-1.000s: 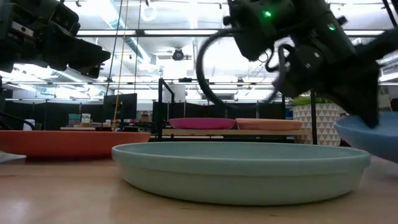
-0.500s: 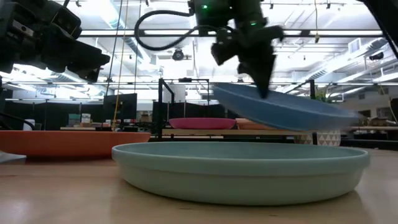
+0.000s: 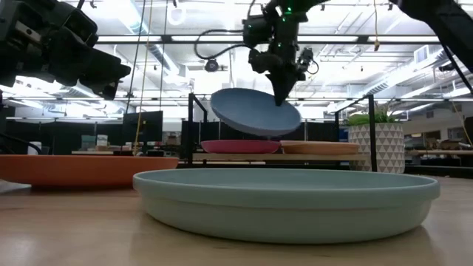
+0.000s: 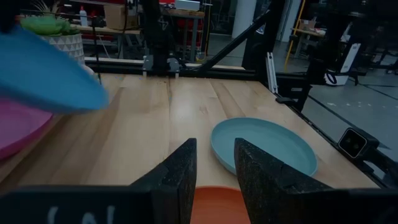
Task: Place and stack plates onto a shelf
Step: Stack the blue plate on top of the pink plate on the shelf
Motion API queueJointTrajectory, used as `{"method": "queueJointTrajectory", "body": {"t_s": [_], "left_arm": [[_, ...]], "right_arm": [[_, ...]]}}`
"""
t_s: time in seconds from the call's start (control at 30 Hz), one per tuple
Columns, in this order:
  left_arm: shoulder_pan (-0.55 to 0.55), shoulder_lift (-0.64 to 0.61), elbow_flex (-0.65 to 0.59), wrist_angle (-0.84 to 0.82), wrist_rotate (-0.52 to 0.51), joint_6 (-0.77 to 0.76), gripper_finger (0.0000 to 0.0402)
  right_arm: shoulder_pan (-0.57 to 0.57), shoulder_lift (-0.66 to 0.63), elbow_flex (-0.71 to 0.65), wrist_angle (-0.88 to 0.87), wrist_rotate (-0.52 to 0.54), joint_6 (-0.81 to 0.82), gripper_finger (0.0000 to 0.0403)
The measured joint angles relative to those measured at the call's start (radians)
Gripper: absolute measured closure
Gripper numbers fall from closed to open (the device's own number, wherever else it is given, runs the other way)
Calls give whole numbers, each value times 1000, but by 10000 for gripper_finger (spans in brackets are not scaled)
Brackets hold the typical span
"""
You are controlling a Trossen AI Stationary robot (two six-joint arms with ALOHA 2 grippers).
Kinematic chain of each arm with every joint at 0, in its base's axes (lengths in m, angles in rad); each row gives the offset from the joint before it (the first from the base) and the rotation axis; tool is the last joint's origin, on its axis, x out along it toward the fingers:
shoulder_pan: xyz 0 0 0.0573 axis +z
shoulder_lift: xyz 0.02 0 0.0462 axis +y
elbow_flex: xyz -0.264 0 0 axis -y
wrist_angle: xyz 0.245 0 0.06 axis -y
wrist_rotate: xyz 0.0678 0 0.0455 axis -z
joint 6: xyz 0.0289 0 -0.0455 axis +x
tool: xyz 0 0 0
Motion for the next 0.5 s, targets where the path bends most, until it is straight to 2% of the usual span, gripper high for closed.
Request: {"method": "queueJointTrajectory", "body": {"t_s": [0.13,0.23,0.5], "left_arm": [[0,0,0,14,0,0,287],[0,0,0,18,-11,0,287],[0,0,0,19,-65,0,287]], "right_arm": [[-93,-1,3,93,-32,65,389],[-144,-1,3,140,-112,41,389],[-205,30,-1,164,-228,-18,388]]}}
